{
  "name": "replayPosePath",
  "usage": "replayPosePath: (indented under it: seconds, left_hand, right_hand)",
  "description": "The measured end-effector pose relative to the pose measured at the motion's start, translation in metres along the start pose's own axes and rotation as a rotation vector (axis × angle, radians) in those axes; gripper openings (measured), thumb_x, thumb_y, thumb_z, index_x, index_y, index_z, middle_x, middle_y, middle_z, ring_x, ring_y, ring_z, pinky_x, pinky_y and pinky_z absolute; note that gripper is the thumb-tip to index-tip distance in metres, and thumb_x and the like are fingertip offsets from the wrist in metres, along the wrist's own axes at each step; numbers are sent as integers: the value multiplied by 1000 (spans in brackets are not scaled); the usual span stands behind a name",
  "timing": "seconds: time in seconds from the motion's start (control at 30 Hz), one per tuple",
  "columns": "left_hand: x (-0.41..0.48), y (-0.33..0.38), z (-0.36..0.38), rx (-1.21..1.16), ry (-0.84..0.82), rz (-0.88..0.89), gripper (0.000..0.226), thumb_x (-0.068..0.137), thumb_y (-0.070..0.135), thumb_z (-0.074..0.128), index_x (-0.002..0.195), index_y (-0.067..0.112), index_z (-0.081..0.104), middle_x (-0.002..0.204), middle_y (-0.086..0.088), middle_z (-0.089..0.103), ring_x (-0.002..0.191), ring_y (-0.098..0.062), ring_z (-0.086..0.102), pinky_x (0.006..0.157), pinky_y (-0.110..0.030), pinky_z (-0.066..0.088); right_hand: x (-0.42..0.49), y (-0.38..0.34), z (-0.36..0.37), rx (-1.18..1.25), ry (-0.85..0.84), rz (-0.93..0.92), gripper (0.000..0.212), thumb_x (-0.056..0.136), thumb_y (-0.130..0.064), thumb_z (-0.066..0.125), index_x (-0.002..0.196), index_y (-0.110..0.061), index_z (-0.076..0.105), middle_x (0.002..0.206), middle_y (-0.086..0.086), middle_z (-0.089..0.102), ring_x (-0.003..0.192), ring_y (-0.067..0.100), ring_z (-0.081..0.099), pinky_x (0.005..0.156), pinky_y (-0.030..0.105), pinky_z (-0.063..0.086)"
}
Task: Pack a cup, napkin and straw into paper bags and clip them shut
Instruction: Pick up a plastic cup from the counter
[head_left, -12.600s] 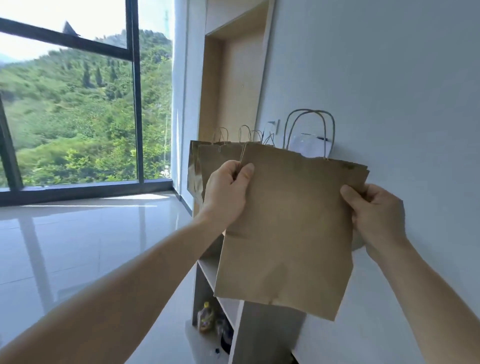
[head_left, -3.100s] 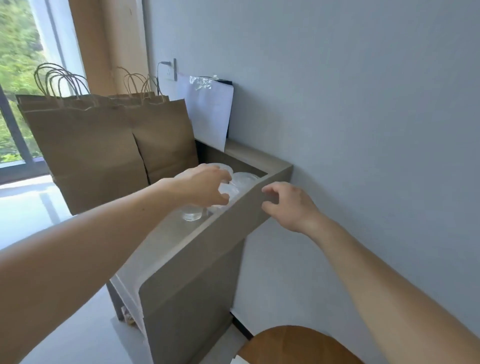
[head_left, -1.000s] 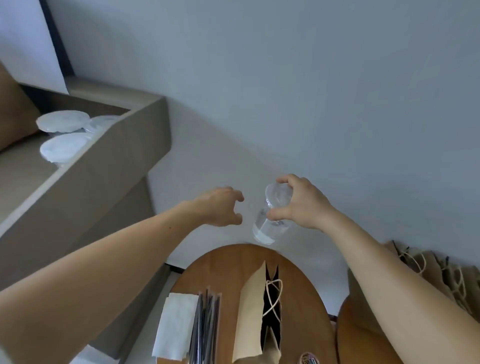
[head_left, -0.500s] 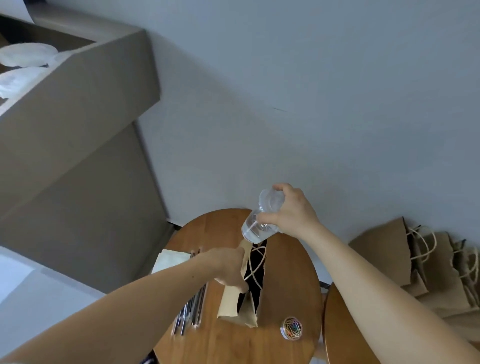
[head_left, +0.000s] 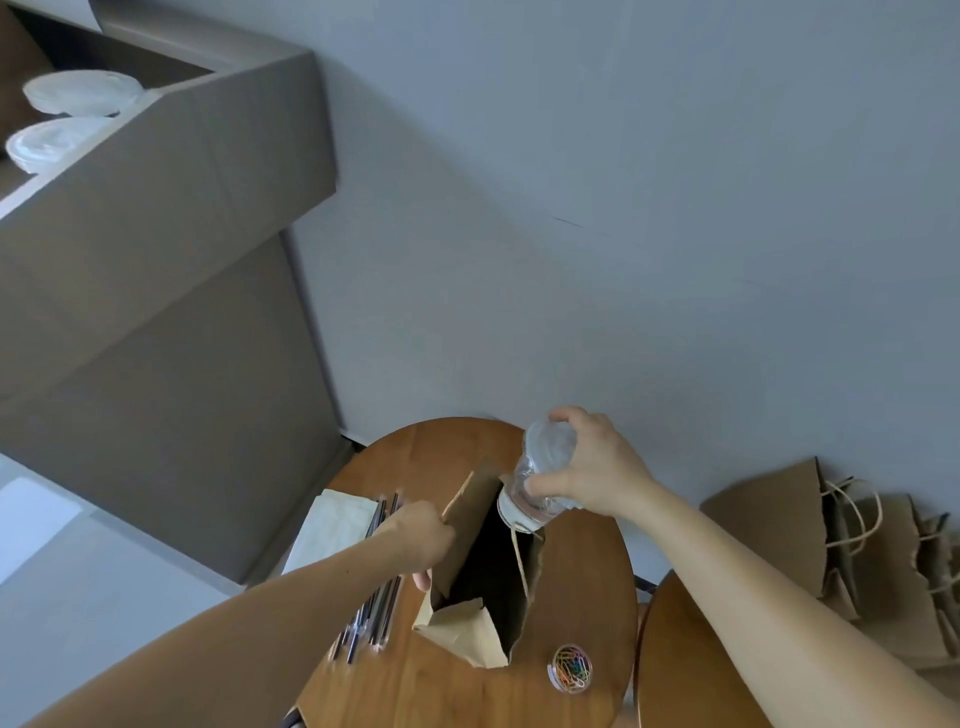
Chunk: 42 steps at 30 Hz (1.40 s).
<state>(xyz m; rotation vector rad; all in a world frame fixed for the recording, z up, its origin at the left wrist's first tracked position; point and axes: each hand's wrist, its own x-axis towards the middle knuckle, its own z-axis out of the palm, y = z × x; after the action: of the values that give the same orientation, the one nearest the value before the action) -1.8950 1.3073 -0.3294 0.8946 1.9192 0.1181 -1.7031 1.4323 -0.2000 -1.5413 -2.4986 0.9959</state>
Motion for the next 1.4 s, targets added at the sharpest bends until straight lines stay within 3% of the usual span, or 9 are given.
replayPosePath:
  seconds: [0.1, 0.23, 0.4, 0.6, 0.7, 0.83, 0.97, 1.27, 1.4]
  left_hand:
    - [0, 3, 1, -43, -3, -18, 30, 96, 32, 43, 96, 8, 62, 67, -9, 74, 59, -15, 73, 63, -26, 59]
    - [-8, 16, 7, -36, -32, 8, 31, 98, 28, 41, 98, 5, 62, 74, -12, 75, 61, -16, 74, 76, -33, 62]
    - [-20, 36, 5, -40, -57, 69, 36, 103, 22, 34, 94, -2, 60, 67, -14, 73, 58, -22, 72, 57, -27, 56]
    - [-22, 27, 6, -84, -49, 94, 25, 96, 21, 39, 87, 4, 55, 69, -18, 71, 60, -28, 70, 46, -24, 49]
    - [-17, 20, 6, -105, -5, 107, 12, 94, 21, 42, 93, 12, 51, 73, -11, 69, 66, -25, 71, 57, -29, 56]
    - [-14, 5, 1, -109, 15, 74, 25, 97, 20, 43, 118, 9, 49, 88, -9, 70, 70, -15, 72, 67, -29, 59]
    - [-16, -13, -5, 3, 78, 120, 17, 97, 23, 43, 110, 19, 52, 84, 4, 62, 70, -10, 64, 51, -17, 49]
    - [-18, -22, -13, 100, 97, 126, 20, 98, 22, 42, 113, 13, 52, 89, -1, 63, 73, -17, 66, 59, -22, 52]
    - [-20, -19, -13, 142, 90, 103, 25, 99, 21, 43, 121, 11, 50, 103, -7, 68, 88, -23, 70, 80, -34, 60]
  right_hand:
    - [-5, -2, 1, -195, -66, -66, 98, 54, -55, 76, 141, -35, 35, 131, -7, 39, 120, 16, 42, 89, 33, 44]
    - [-10, -7, 16, -458, -130, -203, 94, 58, -50, 72, 141, -32, 33, 132, -2, 39, 122, 22, 42, 87, 34, 45]
    - [-11, -2, 52, -640, -247, -375, 92, 58, -56, 72, 135, -27, 30, 126, 6, 39, 111, 28, 44, 74, 33, 43]
    - [-6, 18, 97, -564, -334, -139, 95, 64, -61, 70, 139, -23, 26, 133, 13, 38, 116, 35, 47, 84, 36, 47]
    - [3, 26, 130, -508, -349, 22, 88, 69, -53, 72, 137, -23, 25, 134, 14, 35, 117, 37, 46, 91, 39, 46]
    - [14, 35, 174, -504, -356, 159, 91, 77, -46, 73, 144, -23, 15, 141, 16, 29, 122, 40, 45, 101, 44, 43]
    - [29, 35, 210, -491, -370, 199, 87, 80, -43, 70, 144, -21, 16, 142, 16, 28, 122, 38, 47, 101, 45, 42]
    - [31, 34, 248, -524, -333, 152, 70, 91, -27, 55, 148, -18, 16, 144, 19, 24, 120, 39, 46, 91, 43, 49]
    - [25, 35, 248, -495, -317, 156, 71, 88, -25, 60, 146, -20, 18, 141, 16, 25, 119, 38, 46, 92, 43, 48]
